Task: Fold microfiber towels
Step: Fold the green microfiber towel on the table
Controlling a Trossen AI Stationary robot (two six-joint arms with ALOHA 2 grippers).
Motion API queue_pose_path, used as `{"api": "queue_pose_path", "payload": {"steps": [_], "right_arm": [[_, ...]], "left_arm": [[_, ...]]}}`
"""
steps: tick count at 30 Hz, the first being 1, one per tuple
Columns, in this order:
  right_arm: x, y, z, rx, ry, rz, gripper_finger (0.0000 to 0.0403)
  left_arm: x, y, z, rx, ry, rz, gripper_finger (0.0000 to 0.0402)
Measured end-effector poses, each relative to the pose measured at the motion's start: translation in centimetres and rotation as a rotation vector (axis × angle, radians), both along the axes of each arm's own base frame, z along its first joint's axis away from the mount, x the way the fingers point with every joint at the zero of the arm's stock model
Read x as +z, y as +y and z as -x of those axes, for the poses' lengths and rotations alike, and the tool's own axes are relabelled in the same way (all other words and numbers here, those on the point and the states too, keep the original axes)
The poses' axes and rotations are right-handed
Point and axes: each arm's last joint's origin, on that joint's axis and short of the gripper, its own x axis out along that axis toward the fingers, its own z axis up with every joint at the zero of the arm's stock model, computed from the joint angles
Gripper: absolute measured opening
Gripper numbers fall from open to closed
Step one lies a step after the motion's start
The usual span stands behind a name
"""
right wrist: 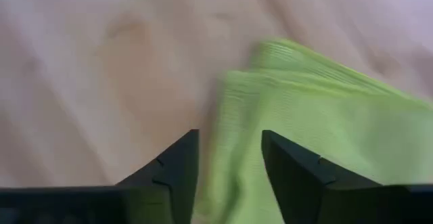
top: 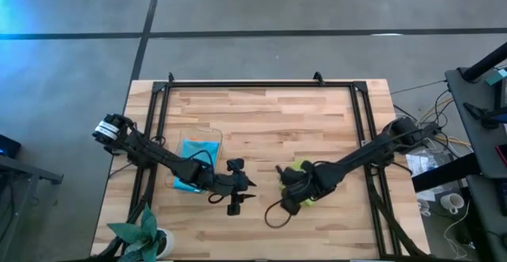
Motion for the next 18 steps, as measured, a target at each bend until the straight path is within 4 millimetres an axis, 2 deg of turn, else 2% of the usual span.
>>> {"api": "queue_pose_path", "payload": {"steps": [4, 9, 13, 18], "right_arm": [[-1.1, 1.7, -1.3, 0.158, -0.003, -0.015, 0.0214], [-1.8, 1.8, -1.9, 0.181, 0.12, 0.146, 0.0282], [-3.8, 2.0, -2.5, 0.23, 0.224, 0.212, 0.0309], [-5.3, 2.3, -2.8, 0.223, 0.25, 0.239, 0.0317]], "left_arm": [[0.0, 0.0, 0.0, 0.0, 0.001, 0.0, 0.0148], [0.0, 0.0, 0.0, 0.0, 0.001, 0.001, 0.0148], [0.0, 0.0, 0.0, 0.0, 0.004, 0.0, 0.0148], [-0.1, 0.0, 0.1, -0.002, 0.008, 0.001, 0.0148]]}}
